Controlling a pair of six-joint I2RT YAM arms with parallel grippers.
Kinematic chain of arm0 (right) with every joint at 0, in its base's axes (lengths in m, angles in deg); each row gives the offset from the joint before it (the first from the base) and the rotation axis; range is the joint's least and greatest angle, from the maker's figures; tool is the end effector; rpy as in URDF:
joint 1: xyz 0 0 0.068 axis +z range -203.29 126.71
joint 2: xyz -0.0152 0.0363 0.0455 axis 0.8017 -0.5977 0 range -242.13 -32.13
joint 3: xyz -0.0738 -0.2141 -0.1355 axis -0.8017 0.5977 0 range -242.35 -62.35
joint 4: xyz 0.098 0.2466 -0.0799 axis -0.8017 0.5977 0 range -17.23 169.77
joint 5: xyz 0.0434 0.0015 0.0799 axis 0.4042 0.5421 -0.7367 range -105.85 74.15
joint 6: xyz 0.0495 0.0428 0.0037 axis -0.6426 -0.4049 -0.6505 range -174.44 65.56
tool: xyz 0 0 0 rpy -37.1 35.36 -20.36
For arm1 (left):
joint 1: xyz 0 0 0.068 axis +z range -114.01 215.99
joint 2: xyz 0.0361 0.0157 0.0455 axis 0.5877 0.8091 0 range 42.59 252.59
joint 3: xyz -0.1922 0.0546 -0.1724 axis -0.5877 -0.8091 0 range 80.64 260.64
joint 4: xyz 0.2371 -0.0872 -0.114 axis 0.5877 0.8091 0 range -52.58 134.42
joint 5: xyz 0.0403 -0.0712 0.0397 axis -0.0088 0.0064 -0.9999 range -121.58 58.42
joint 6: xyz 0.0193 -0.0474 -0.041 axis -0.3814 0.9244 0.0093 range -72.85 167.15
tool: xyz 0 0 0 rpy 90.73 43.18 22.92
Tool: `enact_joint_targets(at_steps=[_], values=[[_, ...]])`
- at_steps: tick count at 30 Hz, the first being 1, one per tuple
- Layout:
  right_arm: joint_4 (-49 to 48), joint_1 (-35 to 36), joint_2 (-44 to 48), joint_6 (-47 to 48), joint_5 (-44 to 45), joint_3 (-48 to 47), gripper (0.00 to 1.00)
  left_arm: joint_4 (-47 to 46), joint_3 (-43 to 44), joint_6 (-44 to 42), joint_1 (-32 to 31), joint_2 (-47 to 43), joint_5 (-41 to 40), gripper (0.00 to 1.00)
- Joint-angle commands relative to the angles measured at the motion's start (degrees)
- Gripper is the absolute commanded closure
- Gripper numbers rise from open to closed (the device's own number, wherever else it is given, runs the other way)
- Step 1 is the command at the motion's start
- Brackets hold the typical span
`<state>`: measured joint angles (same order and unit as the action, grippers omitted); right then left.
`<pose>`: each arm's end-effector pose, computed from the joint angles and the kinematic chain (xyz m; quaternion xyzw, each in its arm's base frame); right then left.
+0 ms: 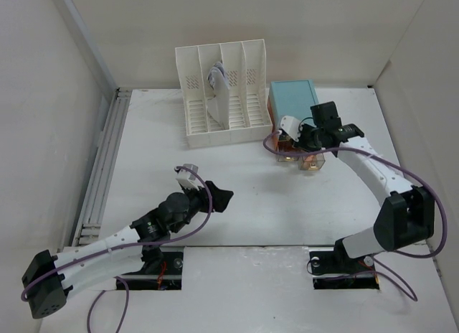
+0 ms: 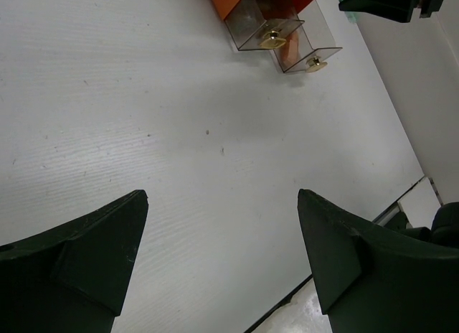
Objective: Organize the desk
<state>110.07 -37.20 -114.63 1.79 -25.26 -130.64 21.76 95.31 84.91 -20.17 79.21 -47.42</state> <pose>0.3175 0.1004 0.2622 -0.5771 0.7437 -0.0400 0.3351 0.1250 -0.1612 0.2098 0.0272 0.7429 -0.4131 0.5260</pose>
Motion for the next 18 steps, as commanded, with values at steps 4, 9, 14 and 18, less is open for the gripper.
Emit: enact_joint_targets(at_steps=[4,9,14,18], values=[[-4.77,-0.10,-3.63,5.56,-0.35,1.31,1.00,-3.76,-0.61,-0.84,-0.26,-0.06,0.45,0.17],[-6.01,-0.62,-6.53,5.57,1.76,1.32,1.00,-3.76,-0.61,-0.84,-0.26,-0.58,0.45,0.17],[-7.15,-1.24,-7.76,3.37,4.83,1.32,1.00,-3.24,-1.14,-0.84,-0.26,-1.64,0.45,0.17],[-7.15,-1.24,-8.90,1.25,6.77,0.71,0.94,-2.71,-1.14,-0.84,-0.26,-2.16,0.45,0.17]])
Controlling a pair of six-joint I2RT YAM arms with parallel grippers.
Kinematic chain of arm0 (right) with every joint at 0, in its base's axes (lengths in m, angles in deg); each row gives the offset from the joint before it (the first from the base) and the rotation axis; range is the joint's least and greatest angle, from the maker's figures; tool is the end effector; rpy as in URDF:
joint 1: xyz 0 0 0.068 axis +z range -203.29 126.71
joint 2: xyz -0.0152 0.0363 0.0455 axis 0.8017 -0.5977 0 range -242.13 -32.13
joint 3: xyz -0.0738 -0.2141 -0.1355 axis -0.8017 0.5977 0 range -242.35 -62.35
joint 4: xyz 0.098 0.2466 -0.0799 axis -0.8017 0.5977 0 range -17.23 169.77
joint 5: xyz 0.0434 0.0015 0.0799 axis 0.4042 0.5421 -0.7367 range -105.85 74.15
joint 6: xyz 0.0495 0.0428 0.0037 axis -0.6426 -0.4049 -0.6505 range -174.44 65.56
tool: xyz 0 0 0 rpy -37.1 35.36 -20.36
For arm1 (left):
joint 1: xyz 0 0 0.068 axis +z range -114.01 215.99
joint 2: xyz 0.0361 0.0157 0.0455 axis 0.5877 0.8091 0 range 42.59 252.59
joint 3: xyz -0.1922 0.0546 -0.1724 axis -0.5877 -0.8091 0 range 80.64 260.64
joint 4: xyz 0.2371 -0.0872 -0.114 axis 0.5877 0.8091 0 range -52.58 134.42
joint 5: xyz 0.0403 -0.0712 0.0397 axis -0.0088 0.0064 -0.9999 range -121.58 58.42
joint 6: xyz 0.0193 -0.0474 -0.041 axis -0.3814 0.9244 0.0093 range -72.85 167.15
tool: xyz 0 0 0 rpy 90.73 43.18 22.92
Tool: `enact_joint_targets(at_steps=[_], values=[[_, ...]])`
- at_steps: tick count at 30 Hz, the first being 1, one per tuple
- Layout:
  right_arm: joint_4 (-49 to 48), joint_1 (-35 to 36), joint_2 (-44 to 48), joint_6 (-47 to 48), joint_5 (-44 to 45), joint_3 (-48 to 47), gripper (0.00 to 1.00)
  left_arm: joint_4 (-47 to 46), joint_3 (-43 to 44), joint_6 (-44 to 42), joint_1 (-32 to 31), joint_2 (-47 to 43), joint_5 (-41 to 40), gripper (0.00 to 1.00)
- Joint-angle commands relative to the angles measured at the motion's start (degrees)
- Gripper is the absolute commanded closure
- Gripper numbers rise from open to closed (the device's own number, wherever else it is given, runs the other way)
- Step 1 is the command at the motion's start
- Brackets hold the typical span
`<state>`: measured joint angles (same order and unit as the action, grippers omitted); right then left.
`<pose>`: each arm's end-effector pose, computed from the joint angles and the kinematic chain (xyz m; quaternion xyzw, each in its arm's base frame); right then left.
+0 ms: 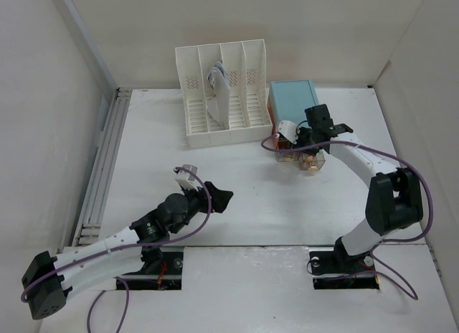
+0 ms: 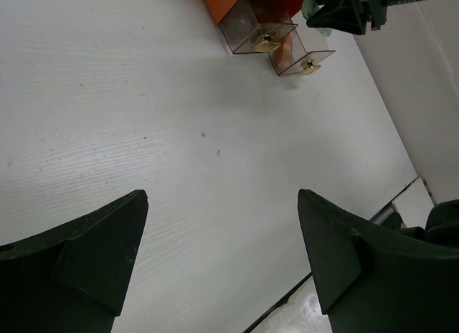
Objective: Organize the desk
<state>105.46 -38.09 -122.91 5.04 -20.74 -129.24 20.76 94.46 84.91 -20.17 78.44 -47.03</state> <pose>0.3425 0.0976 0.2125 -0.5902 0.7533 -0.0704 0.2814 0.1237 -0.1599 0.2087 0.0278 0.7378 -0.4198 0.5279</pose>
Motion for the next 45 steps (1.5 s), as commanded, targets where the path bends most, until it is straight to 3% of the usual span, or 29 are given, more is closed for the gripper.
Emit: enact_joint_targets(at_steps=[1,3,6,7,14,16,17,21,23,24,27,34,39,45], values=[[-2.54,-0.87,-0.62,-2.79,2.25,-0.69,0.92,-1.70,-0.29,-0.84,-0.26,-1.40,0.06,0.17],[-2.54,-0.88,-0.62,-3.50,2.78,-0.69,0.85,-1.70,-0.29,-0.84,-0.26,-1.40,0.06,0.17],[-2.54,-0.88,-0.62,-4.63,2.78,-0.69,0.60,-1.18,-0.29,-0.84,-0.26,-1.93,0.06,0.17],[-2.54,-0.88,-0.62,-4.64,2.78,-0.69,0.57,-1.18,-0.29,-0.84,-0.26,-1.93,0.06,0.17],[-3.42,-0.88,3.06,-6.13,-1.00,-0.69,0.55,-1.18,-0.29,-0.32,-0.26,-1.93,0.06,0.17],[-2.72,-1.40,3.07,-6.13,-4.14,-1.22,0.88,-1.18,-0.29,-0.32,-0.26,-1.93,0.06,0.17],[-1.24,-2.10,3.59,-6.13,-5.99,-1.22,1.00,-1.18,-0.29,-0.32,-0.26,-1.93,0.06,0.17],[9.12,-5.53,2.89,1.60,-18.47,-3.33,1.00,-1.18,-0.29,-0.32,-0.26,-1.93,0.06,0.17],[17.46,-6.06,0.88,13.60,-24.09,-5.79,1.00,-1.18,-0.29,-0.32,-0.26,-1.93,0.06,0.17],[23.85,-6.06,0.87,17.03,-24.64,-5.79,1.00,-1.18,-0.29,-0.32,-0.26,-1.93,0.06,0.17],[29.88,-6.06,-0.36,26.63,-24.12,-6.32,1.00,-1.18,-0.29,-0.32,-0.26,-1.93,0.06,0.17],[31.12,-6.06,-3.43,28.85,-18.15,-5.27,1.00,-1.18,-0.29,-0.84,-0.26,-1.93,0.06,0.17],[15.15,-6.06,-3.96,13.85,-11.21,-2.28,1.00,-1.18,-0.29,-0.84,-0.26,-1.40,0.06,0.17],[-1.97,-5.45,-4.49,3.46,-2.07,1.50,1.00,-2.23,-0.29,-0.84,-0.26,-0.26,0.06,0.17]])
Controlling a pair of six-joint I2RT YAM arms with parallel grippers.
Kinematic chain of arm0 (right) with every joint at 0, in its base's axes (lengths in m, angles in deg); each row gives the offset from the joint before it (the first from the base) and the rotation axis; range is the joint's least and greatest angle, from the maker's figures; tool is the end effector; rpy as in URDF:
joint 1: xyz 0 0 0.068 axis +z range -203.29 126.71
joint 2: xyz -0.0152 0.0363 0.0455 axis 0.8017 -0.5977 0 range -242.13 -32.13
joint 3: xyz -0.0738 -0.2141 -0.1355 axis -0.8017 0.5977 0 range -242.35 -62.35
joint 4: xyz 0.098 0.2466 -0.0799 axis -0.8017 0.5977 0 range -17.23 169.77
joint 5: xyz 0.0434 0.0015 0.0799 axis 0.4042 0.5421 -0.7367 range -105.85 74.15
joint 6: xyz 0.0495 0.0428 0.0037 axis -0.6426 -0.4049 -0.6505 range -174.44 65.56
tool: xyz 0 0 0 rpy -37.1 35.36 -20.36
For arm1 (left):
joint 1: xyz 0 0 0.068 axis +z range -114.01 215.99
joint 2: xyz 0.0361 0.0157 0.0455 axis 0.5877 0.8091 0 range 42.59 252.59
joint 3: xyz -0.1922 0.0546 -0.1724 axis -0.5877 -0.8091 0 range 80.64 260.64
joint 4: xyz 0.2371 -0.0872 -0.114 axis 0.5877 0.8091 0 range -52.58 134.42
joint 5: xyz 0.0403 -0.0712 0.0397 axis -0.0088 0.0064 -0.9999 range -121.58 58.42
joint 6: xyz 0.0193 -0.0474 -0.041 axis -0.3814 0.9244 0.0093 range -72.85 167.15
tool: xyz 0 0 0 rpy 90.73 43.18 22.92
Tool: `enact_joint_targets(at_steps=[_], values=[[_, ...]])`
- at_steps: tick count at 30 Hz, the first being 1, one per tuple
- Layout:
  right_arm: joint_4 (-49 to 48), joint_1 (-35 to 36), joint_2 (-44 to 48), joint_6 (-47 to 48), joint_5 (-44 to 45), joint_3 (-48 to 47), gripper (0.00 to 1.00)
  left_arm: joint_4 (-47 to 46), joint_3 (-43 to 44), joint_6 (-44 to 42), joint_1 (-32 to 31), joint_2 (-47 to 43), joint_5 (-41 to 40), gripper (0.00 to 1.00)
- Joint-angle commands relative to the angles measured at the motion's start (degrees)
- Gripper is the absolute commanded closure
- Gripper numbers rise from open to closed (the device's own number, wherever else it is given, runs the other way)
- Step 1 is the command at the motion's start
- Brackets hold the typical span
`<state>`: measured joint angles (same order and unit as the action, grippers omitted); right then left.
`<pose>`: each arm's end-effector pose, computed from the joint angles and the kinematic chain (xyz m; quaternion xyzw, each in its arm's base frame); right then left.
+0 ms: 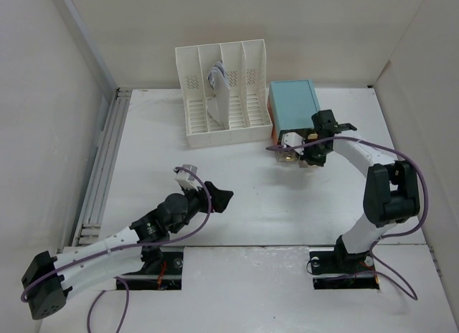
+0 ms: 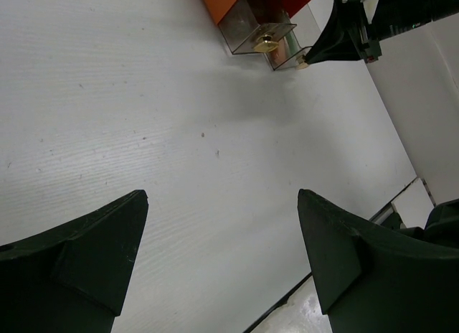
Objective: Organize the desk
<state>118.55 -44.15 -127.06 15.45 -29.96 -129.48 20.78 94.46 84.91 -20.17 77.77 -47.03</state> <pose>0.3301 0.0659 0.1794 -0.6386 0.7466 0.0332 0.1837 0.1231 -0.1590 0.2107 0.0267 0.7341 -0.4232 0.5304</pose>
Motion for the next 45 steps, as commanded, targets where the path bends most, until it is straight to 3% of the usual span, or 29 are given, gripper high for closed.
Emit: enact_joint_targets(at_steps=[1,8,14,16,20,21,24,26,27,28,32,34,36,39,40,45], values=[[-16.93,0.61,-0.34,-8.96,8.47,2.26,1.00,-3.21,-0.29,-0.84,-0.26,1.03,0.06,0.17],[-28.89,3.16,-1.48,-14.42,17.44,4.99,1.00,-18.22,-1.61,5.73,-0.26,10.59,2.79,0.17],[-35.92,3.68,-1.48,-16.19,22.63,6.57,1.00,-39.32,2.86,10.84,-0.26,32.20,8.75,0.18],[-36.98,3.68,-2.00,-16.71,23.24,6.58,1.00,-46.32,6.54,12.25,-0.26,41.57,12.42,0.24],[-39.62,3.68,-1.49,-17.86,24.74,8.15,1.00,-58.48,13.13,15.33,1.58,56.55,20.24,0.48],[-39.63,3.68,0.00,-17.86,24.13,8.94,1.00,-62.07,15.94,17.33,2.28,61.71,22.19,0.61],[-38.50,3.68,2.82,-17.25,18.19,9.48,1.00,-65.18,20.87,17.35,2.99,68.33,24.06,0.81],[-33.15,2.89,4.93,-16.72,12.64,8.26,1.00,-63.79,24.91,17.35,2.99,73.51,25.63,0.99],[-30.25,2.02,6.59,-16.71,5.39,6.94,1.00,-62.30,29.20,16.83,2.99,74.93,26.25,1.00],[-23.96,0.71,7.21,-16.71,1.75,5.45,1.00,-60.45,31.42,16.04,3.51,76.34,26.25,1.00],[-13.99,-1.49,11.69,-16.71,-11.97,-0.71,0.99,-52.71,40.65,13.58,3.51,81.36,25.55,1.00],[-11.69,-1.50,15.81,-16.71,-17.76,-2.73,0.76,-48.32,45.82,12.52,3.51,83.82,25.02,1.00],[-10.02,-1.50,18.46,-17.85,-20.07,-4.48,0.57,-43.68,49.09,11.82,4.13,85.40,24.33,1.00],[-9.48,-1.50,22.85,-19.69,-22.36,-6.43,0.54,-38.30,54.54,11.03,4.13,87.95,22.83,1.00],[-9.48,-2.02,26.61,-21.88,-22.37,-7.65,0.53,-32.46,58.56,10.24,4.65,90.04,22.13,1.00],[-12.29,-2.55,31.46,-25.32,-21.84,-7.66,0.49,-23.72,63.60,9.62,4.66,92.43,21.34,1.00]])
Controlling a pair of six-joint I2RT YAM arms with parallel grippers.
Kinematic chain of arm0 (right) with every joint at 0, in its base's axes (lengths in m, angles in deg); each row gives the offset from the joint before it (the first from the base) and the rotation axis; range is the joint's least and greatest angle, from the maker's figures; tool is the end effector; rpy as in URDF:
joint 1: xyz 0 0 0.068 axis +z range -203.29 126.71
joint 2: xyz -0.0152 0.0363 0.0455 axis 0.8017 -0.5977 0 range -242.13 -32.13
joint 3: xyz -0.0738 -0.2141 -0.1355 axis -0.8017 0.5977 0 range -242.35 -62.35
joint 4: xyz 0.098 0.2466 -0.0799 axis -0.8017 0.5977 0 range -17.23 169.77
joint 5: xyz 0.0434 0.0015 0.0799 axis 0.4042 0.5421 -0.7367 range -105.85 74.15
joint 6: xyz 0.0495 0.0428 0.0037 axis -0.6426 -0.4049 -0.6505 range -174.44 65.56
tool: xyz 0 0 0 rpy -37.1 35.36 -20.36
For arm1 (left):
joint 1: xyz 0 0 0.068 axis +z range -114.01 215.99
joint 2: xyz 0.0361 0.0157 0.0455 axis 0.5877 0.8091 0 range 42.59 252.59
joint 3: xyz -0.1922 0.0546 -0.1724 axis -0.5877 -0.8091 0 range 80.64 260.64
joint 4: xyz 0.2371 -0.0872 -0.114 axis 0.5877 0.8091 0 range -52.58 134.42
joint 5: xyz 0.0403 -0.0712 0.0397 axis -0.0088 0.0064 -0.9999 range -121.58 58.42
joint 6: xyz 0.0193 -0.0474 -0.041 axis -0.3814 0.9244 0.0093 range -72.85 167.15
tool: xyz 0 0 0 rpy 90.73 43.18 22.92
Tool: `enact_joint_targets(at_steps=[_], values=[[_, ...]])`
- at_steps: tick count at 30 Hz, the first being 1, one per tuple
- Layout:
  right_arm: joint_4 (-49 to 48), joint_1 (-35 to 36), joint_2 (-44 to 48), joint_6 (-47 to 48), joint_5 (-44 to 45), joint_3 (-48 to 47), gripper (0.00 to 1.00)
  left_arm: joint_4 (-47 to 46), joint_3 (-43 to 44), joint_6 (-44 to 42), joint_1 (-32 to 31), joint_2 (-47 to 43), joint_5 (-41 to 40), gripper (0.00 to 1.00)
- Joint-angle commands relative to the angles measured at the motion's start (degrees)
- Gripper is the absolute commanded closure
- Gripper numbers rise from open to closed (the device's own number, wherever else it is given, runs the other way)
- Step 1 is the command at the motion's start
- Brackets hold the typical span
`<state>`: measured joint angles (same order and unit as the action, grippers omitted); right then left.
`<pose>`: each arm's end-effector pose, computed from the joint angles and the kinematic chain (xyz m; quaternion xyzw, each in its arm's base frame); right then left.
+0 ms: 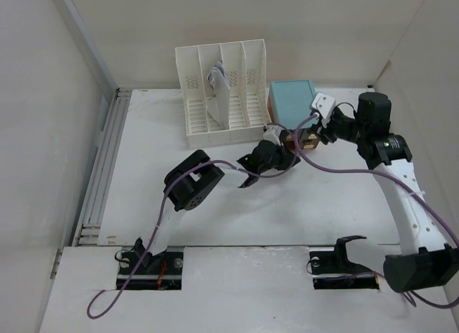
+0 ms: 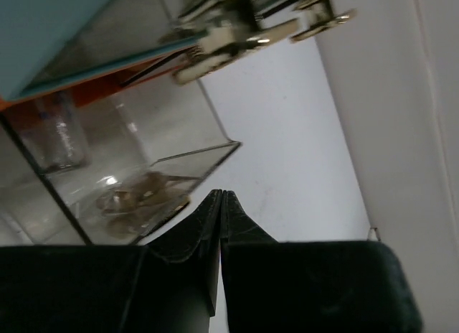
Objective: Organize the desk
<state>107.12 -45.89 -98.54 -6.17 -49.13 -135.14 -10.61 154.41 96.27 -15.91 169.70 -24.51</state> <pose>0.2690 0.0635 0.3807 -0.5139 0.6572 0.0576 0.5483 0.3052 -0.3996 0.1310 0.0594 0.7364 -0.5479 0.3923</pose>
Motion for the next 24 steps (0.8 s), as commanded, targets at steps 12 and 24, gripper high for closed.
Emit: enact_joint_targets(at_steps=[12,24], values=[[-7.72,-0.81,10.86,-9.07,-0.82,3.19,0.47,19.20,9.01,-5.09,2.07,2.27,-14.71,1.00],[-10.87,-0.81,15.25,-11.61,1.81,9.41,0.45,18.68,12.88,-4.56,3.65,5.25,-17.79,1.00]])
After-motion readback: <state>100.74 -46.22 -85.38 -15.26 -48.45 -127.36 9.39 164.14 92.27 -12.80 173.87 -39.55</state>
